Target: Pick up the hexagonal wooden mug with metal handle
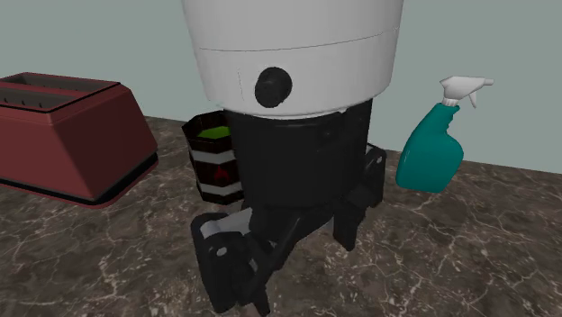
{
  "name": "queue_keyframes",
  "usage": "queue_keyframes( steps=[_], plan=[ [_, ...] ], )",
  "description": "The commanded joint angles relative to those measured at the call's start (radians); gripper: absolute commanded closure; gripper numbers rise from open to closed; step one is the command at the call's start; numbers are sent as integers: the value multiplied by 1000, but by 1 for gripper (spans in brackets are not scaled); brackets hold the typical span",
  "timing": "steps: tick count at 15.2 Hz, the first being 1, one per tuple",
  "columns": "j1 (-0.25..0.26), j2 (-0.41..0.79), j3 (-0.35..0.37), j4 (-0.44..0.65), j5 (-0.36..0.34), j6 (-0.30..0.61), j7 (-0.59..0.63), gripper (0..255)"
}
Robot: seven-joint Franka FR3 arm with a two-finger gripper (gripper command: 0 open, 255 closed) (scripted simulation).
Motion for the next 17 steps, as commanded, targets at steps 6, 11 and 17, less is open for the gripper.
queue_keyframes(
  steps=[6, 11, 17],
  plan=[
    [54, 251, -117, 217, -41, 54, -365, 0],
    [84, 447, -167, 413, -20, 66, -611, 0],
    [93, 697, -186, 698, 37, 37, -892, 0]
  ],
)
